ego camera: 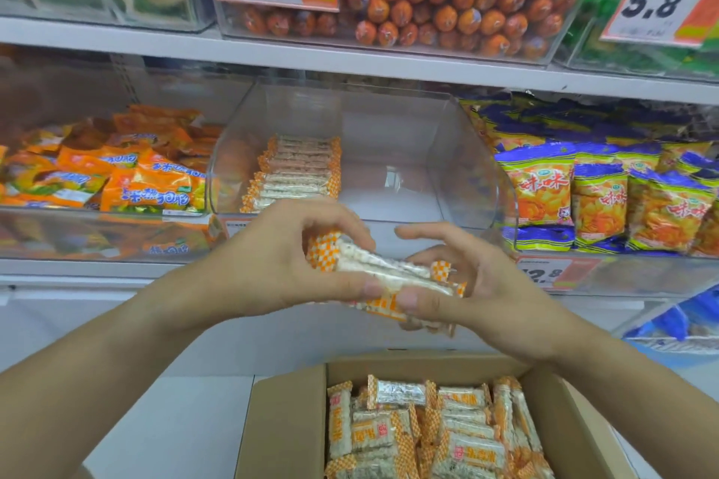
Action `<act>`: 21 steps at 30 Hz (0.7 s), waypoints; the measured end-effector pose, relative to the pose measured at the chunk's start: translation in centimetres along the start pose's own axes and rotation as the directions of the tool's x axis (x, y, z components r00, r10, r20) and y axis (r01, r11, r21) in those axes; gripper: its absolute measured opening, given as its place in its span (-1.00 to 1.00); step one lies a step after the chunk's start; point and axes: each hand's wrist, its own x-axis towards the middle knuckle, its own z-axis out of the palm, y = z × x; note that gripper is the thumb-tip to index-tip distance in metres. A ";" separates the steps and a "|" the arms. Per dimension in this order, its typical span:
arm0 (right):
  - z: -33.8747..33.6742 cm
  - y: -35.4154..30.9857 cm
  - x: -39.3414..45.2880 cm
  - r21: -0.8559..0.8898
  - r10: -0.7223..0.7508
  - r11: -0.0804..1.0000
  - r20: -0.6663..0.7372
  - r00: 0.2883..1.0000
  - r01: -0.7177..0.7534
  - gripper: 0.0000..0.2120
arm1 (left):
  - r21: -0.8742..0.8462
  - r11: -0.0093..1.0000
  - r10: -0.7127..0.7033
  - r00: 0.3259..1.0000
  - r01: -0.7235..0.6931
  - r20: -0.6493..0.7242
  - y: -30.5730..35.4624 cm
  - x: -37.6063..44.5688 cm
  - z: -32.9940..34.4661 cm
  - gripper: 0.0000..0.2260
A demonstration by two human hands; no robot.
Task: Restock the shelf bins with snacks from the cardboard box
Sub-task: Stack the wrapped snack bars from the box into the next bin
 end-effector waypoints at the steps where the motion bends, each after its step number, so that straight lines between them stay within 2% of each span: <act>1: 0.1 -0.5 0.2 0.019 -0.036 0.999 -0.034 0.999 0.037 -0.42 | 0.022 0.999 0.045 0.996 -0.044 -0.071 0.1 -0.1 -0.1 -0.64; 4: 0.3 -1.8 1.8 -0.210 -0.223 0.961 -0.195 0.955 0.182 -0.47 | 0.058 0.993 0.115 0.952 -0.103 -0.282 0.0 -0.2 -0.6 -0.52; 7: -0.1 -2.9 5.3 -0.331 -0.322 0.920 -0.341 0.883 0.207 -0.43 | 0.085 0.995 0.090 0.878 -0.057 -0.469 -1.4 0.2 -1.9 -0.46; 9: -1.1 -3.1 8.5 -0.369 -0.293 0.920 -0.423 0.857 0.132 -0.34 | 0.282 0.959 0.107 0.884 0.030 -0.455 -2.7 0.5 -2.4 -0.51; 10: -1.5 -3.2 10.1 -0.392 -0.243 0.918 -0.452 0.858 0.054 -0.29 | 0.378 0.924 0.121 0.902 0.049 -0.414 -3.4 0.7 -2.4 -0.54; 12: -1.8 -3.1 13.0 -0.399 -0.098 0.909 -0.495 0.863 -0.125 -0.25 | 0.462 0.886 0.122 0.936 0.047 -0.329 -4.6 0.9 -2.1 -0.61; 14: -2.6 -1.4 16.2 -0.261 0.106 0.933 -0.462 0.880 -0.249 -0.29 | 0.468 0.884 0.148 0.947 0.003 -0.285 -5.4 1.3 -1.7 -0.71; 15: -2.9 -0.8 17.6 -0.261 0.137 0.926 -0.443 0.886 -0.274 -0.32 | 0.451 0.892 0.167 0.945 -0.024 -0.280 -5.7 1.5 -1.8 -0.76; 16: -4.6 1.0 20.0 -0.021 0.189 0.975 -0.440 0.878 -0.220 -0.32 | 0.425 0.904 0.187 0.941 -0.052 -0.281 -5.9 1.7 -1.8 -0.79; 17: -5.3 1.5 21.4 0.299 0.349 0.925 -0.429 0.833 -0.233 -0.33 | 0.405 0.912 0.200 0.938 -0.071 -0.285 -6.0 1.9 -1.8 -0.80; 18: -6.1 1.9 23.1 0.448 0.398 0.870 -0.391 0.830 -0.206 -0.36 | 0.392 0.917 0.205 0.936 -0.080 -0.288 -6.1 2.1 -1.9 -0.79; 19: -6.1 2.3 24.4 0.438 0.365 0.880 -0.379 0.850 -0.182 -0.42 | 0.385 0.920 0.200 0.937 -0.078 -0.288 -6.2 2.4 -1.9 -0.77; 20: -5.4 1.6 24.4 0.265 0.330 0.935 -0.408 0.851 -0.236 -0.52 | 0.383 0.921 0.191 0.937 -0.069 -0.291 -6.3 2.7 -1.8 -0.74; 21: -5.1 1.7 24.1 -0.033 0.294 0.936 -0.475 0.830 -0.350 -0.61 | 0.381 0.923 0.175 0.939 -0.052 -0.295 -6.3 2.9 -1.8 -0.71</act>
